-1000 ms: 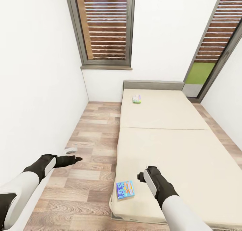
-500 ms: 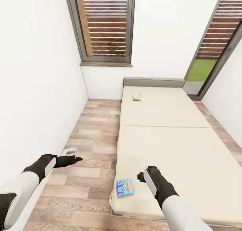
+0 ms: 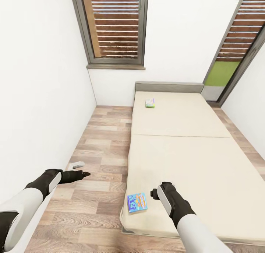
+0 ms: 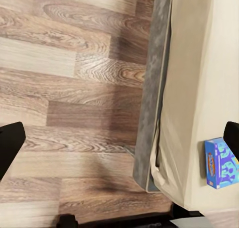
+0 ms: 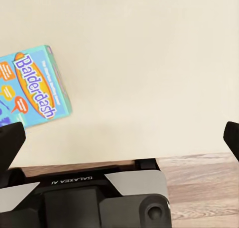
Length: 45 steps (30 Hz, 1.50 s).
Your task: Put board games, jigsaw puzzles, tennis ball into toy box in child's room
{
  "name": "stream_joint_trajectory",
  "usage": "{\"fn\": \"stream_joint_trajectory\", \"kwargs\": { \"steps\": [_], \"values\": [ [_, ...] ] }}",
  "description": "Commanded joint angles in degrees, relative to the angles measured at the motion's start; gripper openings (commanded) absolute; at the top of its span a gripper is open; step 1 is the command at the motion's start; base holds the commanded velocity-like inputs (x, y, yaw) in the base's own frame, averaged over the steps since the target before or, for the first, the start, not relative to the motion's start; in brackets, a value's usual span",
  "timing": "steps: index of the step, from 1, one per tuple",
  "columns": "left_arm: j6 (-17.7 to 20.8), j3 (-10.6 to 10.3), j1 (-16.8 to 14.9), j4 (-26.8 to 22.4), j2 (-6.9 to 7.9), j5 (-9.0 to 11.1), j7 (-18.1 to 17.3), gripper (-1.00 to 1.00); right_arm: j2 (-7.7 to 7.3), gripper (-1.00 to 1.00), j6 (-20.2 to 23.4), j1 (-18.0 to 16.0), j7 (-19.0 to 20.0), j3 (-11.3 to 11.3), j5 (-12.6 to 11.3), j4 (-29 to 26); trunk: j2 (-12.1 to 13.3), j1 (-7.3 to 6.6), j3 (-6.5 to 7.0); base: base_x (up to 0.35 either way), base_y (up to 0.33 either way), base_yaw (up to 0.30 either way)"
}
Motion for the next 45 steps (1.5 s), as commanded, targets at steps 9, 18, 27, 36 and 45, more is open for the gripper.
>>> {"fn": "stream_joint_trajectory", "kwargs": {
  "steps": [9,18,27,36,45],
  "values": [
    [0.34,-0.21,-0.02,-0.07,0.04,0.56,0.02,1.00,0.00,1.00,0.24,-0.04,-0.36,0.14,-0.63,-0.08,-0.11,0.03,-0.95,0.000,0.000,0.000],
    [-0.06,-0.23,-0.03,-0.07,0.04,0.56,-0.15,1.00,0.00,1.00,0.18,-0.04,-0.37,0.09,-0.67,-0.07,-0.11,0.03,-1.81,0.000,0.000,0.000],
    [-0.09,-0.22,-0.03,-0.07,0.04,0.59,-0.10,1.00,0.00,1.00,0.17,-0.04,-0.38,0.05,-0.67,-0.07,-0.11,0.03,-2.66,0.000,0.000,0.000],
    [-0.07,-0.27,0.02,-0.01,-0.26,0.70,-0.15,1.00,0.00,1.00,0.11,-0.04,-0.35,-0.17,-0.92,-0.01,-0.11,0.03,-3.51,0.000,0.000,0.000],
    [-0.06,-0.30,0.01,0.01,-1.33,0.60,-0.15,1.00,0.00,1.00,0.08,-0.04,-0.39,0.09,-0.72,-0.06,-0.11,0.03,-4.37,0.000,0.000,0.000]
  ]
}}
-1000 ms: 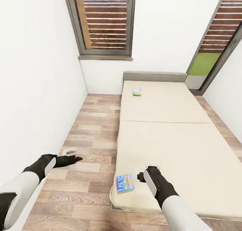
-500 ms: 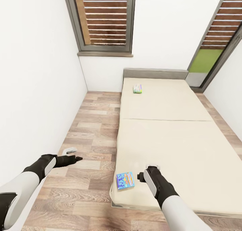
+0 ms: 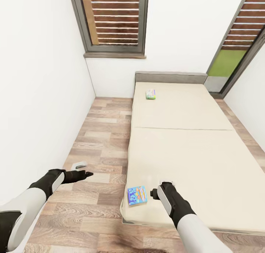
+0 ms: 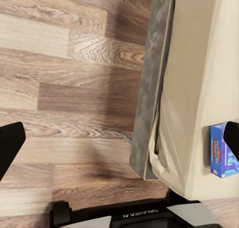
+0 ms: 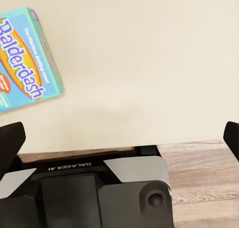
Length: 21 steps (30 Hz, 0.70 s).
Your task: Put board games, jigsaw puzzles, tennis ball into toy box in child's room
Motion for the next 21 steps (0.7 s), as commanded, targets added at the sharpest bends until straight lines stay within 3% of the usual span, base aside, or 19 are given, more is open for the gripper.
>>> {"fn": "stream_joint_trajectory", "kwargs": {
  "steps": [1,21],
  "values": [
    [0.47,-0.22,-0.01,-0.07,-0.05,0.54,0.03,1.00,0.00,1.00,0.15,-0.03,-0.55,0.15,-0.59,-0.07,-0.11,0.03,-0.19,0.000,0.000,0.000],
    [0.47,-0.31,0.00,-0.15,-0.95,0.51,0.06,1.00,0.00,1.00,0.14,-0.03,-0.56,0.20,-0.55,-0.07,-0.11,0.03,-2.08,0.000,0.000,0.000]
  ]
}}
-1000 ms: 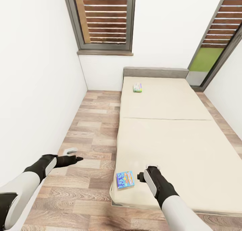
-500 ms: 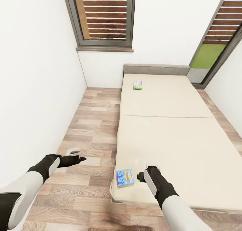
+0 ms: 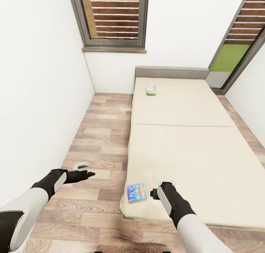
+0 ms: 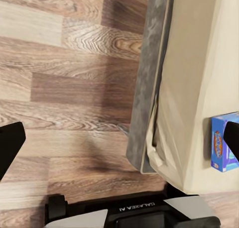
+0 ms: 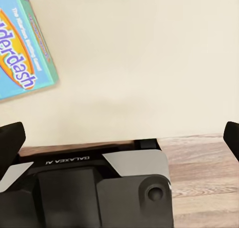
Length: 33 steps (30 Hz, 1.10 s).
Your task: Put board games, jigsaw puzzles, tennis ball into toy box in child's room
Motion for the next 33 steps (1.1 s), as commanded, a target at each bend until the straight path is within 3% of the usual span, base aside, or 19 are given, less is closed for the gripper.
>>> {"fn": "stream_joint_trajectory", "kwargs": {
  "steps": [1,33],
  "values": [
    [0.47,-0.23,-0.03,-0.08,0.04,0.57,0.03,1.00,0.00,1.00,0.19,-0.03,-0.48,0.13,-0.49,-0.07,-0.10,0.03,-0.18,0.000,0.000,0.000],
    [0.46,-0.15,-0.04,-0.08,-0.05,0.55,0.07,1.00,0.00,1.00,-1.16,-0.03,-0.41,0.14,-0.49,-0.07,-0.10,0.03,-3.22,0.000,0.000,0.000]
  ]
}}
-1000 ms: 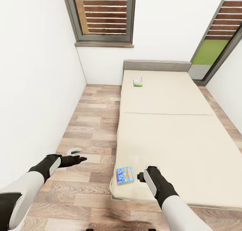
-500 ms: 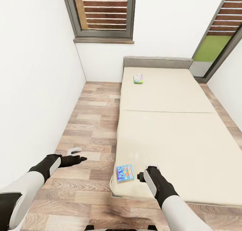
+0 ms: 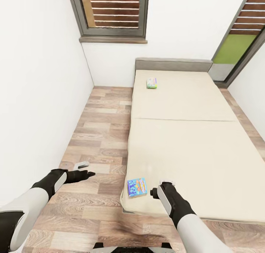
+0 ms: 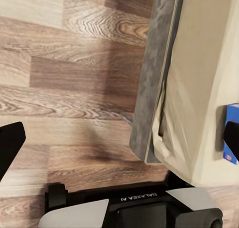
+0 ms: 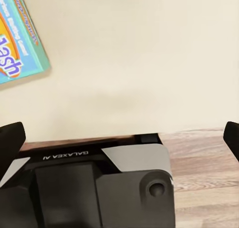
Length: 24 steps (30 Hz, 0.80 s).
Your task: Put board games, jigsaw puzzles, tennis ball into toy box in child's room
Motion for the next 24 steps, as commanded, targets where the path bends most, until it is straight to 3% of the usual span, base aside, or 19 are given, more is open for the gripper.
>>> {"fn": "stream_joint_trajectory", "kwargs": {
  "steps": [1,24],
  "values": [
    [0.47,-0.22,0.00,-0.08,0.04,0.56,0.02,1.00,0.00,1.00,0.03,-0.03,-0.49,0.13,-0.54,-0.07,-0.10,0.03,-0.18,0.000,0.000,0.000],
    [0.38,-0.25,-0.02,-0.06,0.04,0.51,0.02,1.00,0.00,1.00,-0.40,-0.03,-0.48,-0.09,-0.83,-0.07,-0.10,0.03,-2.36,0.000,0.000,0.000]
  ]
}}
